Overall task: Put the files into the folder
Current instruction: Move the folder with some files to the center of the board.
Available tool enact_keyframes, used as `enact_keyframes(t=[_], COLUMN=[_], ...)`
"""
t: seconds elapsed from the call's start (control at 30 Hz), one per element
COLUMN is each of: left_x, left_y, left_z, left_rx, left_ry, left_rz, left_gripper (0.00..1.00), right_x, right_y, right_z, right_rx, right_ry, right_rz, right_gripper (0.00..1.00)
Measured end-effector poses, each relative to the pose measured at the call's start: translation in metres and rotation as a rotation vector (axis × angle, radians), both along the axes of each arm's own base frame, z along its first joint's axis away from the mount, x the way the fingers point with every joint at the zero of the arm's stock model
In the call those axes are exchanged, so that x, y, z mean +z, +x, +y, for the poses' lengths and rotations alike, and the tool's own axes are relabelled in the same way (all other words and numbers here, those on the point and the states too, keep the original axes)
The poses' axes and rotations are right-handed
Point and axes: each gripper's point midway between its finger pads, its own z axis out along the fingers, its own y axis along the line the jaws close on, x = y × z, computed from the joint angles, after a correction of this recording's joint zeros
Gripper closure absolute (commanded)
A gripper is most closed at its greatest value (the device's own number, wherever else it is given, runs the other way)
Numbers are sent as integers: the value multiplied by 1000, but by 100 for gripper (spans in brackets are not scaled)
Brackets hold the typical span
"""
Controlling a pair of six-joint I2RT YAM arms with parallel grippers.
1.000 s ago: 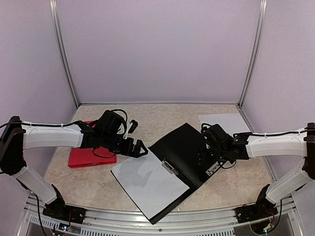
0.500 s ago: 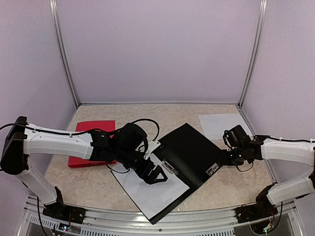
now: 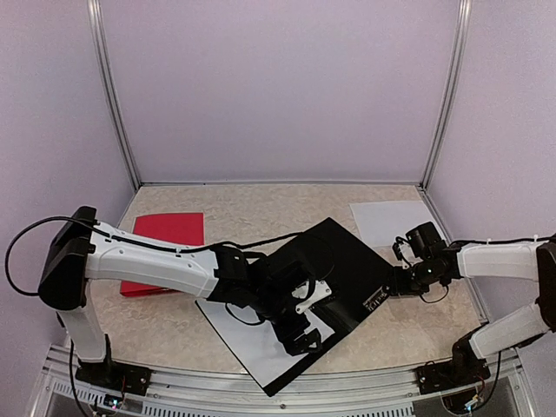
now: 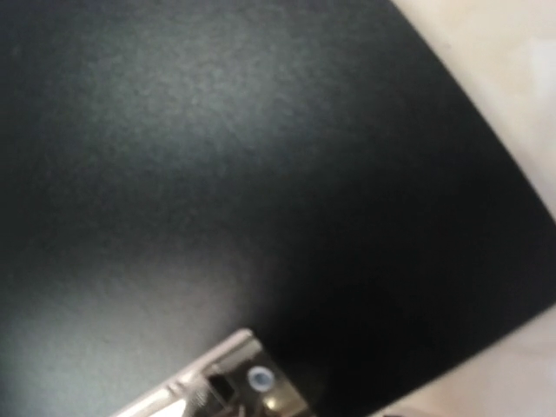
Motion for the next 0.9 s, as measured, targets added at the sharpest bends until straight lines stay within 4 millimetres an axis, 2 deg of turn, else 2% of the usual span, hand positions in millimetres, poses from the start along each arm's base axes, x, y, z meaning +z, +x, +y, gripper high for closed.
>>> enact_keyframes(t=[0.13, 0.3, 0.47, 0.57, 0.73, 0.9], left_x=[-18, -42, -67, -73, -71, -70], left_y=[-4, 2, 8, 15, 24, 29], left_z=[-5, -8, 0, 3, 6, 9], left_rx=[-18, -28, -26, -13, 10, -1], left_ry=[62, 149, 235, 274, 297, 288], left_rz=[-21, -76, -120, -171, -236, -264], left_gripper=[1, 1, 1, 1, 1, 1], right_x=[-1, -3, -3, -3, -3, -3], right_y=[3, 12, 17, 18, 17, 10], right_z=[4, 8, 11, 10, 9, 5], right_rx=[20, 39, 43, 42, 41, 31], right_ry=[9, 19, 26, 23, 21, 15], right_rz=[-10, -29, -49, -50, -49, -45], right_gripper=[56, 59, 63, 64, 72, 74])
